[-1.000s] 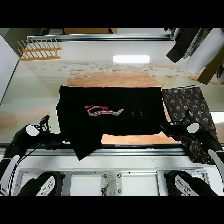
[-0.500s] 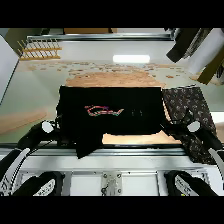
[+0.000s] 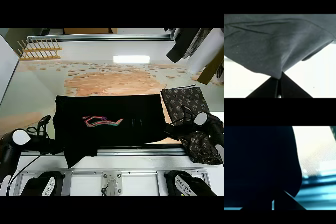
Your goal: Fold the clothes and pants, and hang the long-sleeved shirts on hangers.
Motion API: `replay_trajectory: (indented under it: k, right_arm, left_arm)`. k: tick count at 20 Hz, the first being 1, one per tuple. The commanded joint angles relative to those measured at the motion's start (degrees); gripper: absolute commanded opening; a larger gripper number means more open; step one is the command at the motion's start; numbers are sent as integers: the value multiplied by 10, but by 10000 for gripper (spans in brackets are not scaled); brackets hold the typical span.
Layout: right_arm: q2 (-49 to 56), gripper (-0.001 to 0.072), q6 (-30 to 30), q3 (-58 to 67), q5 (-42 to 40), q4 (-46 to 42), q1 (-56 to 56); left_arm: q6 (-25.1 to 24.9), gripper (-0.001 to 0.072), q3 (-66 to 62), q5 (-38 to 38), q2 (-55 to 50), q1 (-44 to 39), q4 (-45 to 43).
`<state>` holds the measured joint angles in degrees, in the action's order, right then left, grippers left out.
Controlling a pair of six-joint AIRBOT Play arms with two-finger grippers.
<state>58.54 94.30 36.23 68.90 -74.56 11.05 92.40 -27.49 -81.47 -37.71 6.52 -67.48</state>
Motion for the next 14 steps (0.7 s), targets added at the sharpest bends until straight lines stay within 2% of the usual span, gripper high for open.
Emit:
replay_trajectory:
  k: [1,3,7,11,14]
  right_arm:
    - [-21,17,-15,11,114,-31,-1]
    - [-19,16,-10,28,126,-30,-2]
    - [11,16,5,114,119,-40,-27]
    - [110,16,14,212,104,-39,-59]
    - [197,16,17,285,104,-39,-65]
  left_arm:
    - [0,6,-1,-76,63,19,-4]
    - [0,6,-11,-67,57,19,-5]
    - [-15,7,-87,-36,-47,14,-3]
    - [-38,6,-185,48,-176,-13,-5]
    - [-48,7,-271,70,-285,-12,-5]
